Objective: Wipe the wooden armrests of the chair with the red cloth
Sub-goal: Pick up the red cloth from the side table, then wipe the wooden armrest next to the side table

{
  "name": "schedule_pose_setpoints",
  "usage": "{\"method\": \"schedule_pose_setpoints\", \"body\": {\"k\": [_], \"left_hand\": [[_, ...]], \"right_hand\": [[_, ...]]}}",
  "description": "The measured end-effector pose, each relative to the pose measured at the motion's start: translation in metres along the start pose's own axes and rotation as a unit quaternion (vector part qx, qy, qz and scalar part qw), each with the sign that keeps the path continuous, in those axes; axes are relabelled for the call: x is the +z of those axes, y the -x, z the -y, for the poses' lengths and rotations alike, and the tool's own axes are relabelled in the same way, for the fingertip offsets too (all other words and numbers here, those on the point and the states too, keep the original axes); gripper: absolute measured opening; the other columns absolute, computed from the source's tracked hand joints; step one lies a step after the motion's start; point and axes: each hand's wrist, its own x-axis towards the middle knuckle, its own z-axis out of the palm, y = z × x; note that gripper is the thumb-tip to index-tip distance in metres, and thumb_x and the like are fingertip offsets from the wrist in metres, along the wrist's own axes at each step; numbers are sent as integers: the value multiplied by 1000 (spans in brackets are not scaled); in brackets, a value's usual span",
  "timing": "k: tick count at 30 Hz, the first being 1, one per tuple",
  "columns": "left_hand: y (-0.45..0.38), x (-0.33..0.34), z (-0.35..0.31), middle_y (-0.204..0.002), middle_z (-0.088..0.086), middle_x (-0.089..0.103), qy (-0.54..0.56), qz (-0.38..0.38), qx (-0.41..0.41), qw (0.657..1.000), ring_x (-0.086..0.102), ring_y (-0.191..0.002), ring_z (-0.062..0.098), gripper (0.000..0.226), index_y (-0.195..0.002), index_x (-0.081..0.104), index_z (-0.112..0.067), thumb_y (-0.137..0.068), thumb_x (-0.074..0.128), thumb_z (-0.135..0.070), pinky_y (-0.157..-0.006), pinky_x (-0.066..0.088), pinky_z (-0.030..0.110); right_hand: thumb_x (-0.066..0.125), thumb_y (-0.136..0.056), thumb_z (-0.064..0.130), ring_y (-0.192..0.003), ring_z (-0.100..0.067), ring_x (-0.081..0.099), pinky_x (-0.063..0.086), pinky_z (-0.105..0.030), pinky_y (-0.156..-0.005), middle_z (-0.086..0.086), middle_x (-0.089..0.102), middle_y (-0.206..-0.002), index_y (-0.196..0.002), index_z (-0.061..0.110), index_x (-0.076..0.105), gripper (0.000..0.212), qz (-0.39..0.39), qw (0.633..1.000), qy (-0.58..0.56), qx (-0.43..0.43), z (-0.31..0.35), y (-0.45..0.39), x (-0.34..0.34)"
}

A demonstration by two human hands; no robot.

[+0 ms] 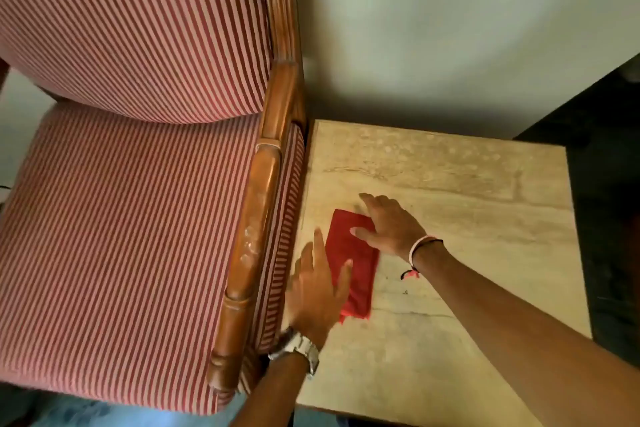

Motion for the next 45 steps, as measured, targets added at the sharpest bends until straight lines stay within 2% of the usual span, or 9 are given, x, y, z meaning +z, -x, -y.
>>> {"method": "schedule_pose_setpoints", "body": {"k": [10, 16, 18, 22, 27, 32, 36, 39, 45], "left_hand": [[-28, 55, 24, -136, 12, 54, 189, -12, -151, 970, 62, -118, 31, 73, -145, 33, -19, -86, 77, -23, -96, 56, 43], [-23, 48, 30, -107, 0, 72, 262, 25, -147, 953, 67, -93, 17, 35, -114, 67, -15, -85, 78, -30, -64, 47, 7], [-14, 40, 30, -92, -10, 71, 313, 30, -134, 940, 68, -85, 14, 11, -95, 66, -28, -88, 74, -30, -62, 51, 10], [8, 14, 26, -81, -14, 68, 362, 31, -114, 925, 65, -77, -2, 13, -86, 58, -35, -92, 69, -30, -75, 61, 31], [31, -41, 16, -93, -7, 74, 428, 20, -85, 899, 71, -88, 12, 5, -96, 67, -27, -92, 71, -27, -85, 62, 41], [45, -109, 19, -107, -22, 76, 488, 29, -41, 871, 73, -99, -1, 24, -101, 66, -49, -83, 73, -35, -81, 60, 18], [44, -150, 43, -105, -14, 76, 411, -1, -55, 910, 76, -90, 3, 49, -117, 52, -36, -74, 72, -44, -70, 65, 27], [37, -163, 67, -95, -13, 71, 267, -13, -63, 962, 73, -76, 3, 64, -133, 39, -37, -80, 76, -40, -56, 59, 17], [25, -165, 92, -116, 8, 69, 24, 59, -72, 995, 72, -95, 29, 71, -146, 23, -24, -92, 49, -61, -84, 61, 51]], "right_hand": [[65, -99, 32, -118, -35, 55, 46, -43, -101, -15, 60, -123, -128, 8, 63, 37, -81, 994, -66, 13, -21, -37, 60], [72, -95, 22, -93, -21, 60, 46, -31, -83, -9, 65, -99, -107, 8, 70, 18, -84, 940, -322, 70, -20, -31, 55], [72, -95, 15, -79, -15, 60, 48, -31, -73, -5, 64, -87, -100, 9, 68, 9, -78, 894, -434, 74, -17, -20, 47], [73, -94, 11, -75, -12, 62, 51, -25, -67, -5, 65, -86, -94, 11, 67, 6, -104, 877, -468, 29, -2, 1, 27], [75, -92, 22, -76, 1, 67, 55, -14, -66, 12, 69, -84, -89, 27, 70, 8, -130, 878, -458, -46, 30, 26, -16], [72, -95, 25, -85, 3, 67, 54, -13, -73, 16, 69, -88, -93, 30, 68, 7, -151, 866, -460, -124, 77, 40, -56], [74, -93, 26, -89, -9, 65, 52, -22, -77, 0, 67, -99, -99, 21, 66, 11, -152, 892, -408, -124, 121, 26, -58], [77, -90, 32, -88, -3, 52, 39, -8, -77, -5, 55, -109, -100, 23, 65, 18, -173, 934, -303, -79, 149, 12, -41], [72, -90, 44, -124, -19, 52, 54, -36, -97, -4, 47, -137, -127, 21, 60, 45, -273, 954, -122, 32, 191, 19, -5]]}}
